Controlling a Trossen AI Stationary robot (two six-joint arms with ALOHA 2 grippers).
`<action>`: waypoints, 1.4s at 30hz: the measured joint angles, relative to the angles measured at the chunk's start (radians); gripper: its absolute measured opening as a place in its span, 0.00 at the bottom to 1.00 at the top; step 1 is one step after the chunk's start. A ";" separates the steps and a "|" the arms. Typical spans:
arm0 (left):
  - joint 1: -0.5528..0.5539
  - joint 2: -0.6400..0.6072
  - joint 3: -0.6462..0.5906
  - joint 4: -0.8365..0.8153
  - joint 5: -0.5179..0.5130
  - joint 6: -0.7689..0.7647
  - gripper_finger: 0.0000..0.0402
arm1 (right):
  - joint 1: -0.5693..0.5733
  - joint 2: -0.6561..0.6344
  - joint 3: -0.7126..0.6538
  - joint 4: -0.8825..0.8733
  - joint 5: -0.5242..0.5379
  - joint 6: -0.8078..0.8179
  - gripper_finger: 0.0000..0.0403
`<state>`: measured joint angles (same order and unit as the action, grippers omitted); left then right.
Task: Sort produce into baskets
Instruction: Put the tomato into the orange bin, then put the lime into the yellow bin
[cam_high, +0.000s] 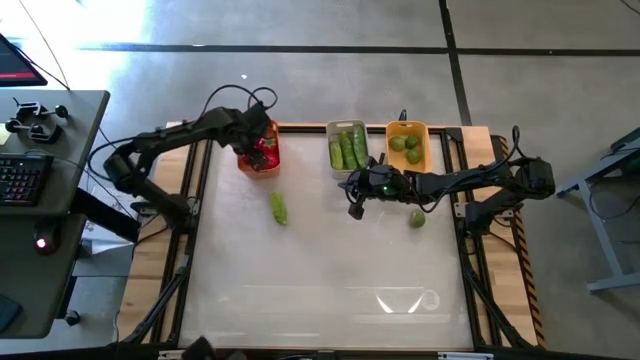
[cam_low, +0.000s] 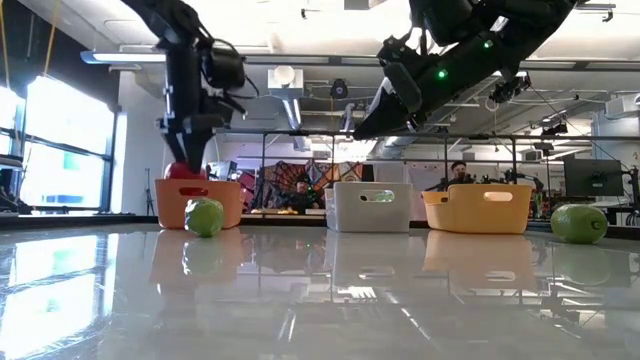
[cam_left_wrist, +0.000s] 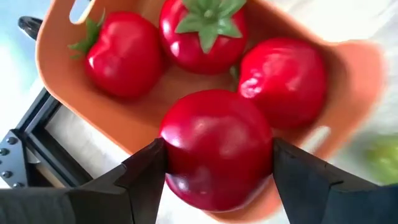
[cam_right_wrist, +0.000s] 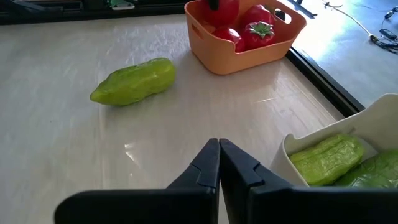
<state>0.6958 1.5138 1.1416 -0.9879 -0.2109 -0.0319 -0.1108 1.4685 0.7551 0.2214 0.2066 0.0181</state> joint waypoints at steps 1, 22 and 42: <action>0.005 0.014 0.000 0.004 -0.011 0.002 0.59 | 0.000 0.000 0.000 0.000 0.000 0.000 0.00; 0.042 0.151 0.000 0.070 -0.038 0.029 0.70 | 0.000 0.000 0.000 -0.001 0.000 0.000 0.00; 0.040 0.092 0.000 0.043 0.023 0.063 0.72 | 0.000 0.000 0.000 -0.001 0.000 0.000 0.00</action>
<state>0.7361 1.6054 1.1419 -0.9444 -0.1883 0.0310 -0.1108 1.4685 0.7551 0.2207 0.2066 0.0177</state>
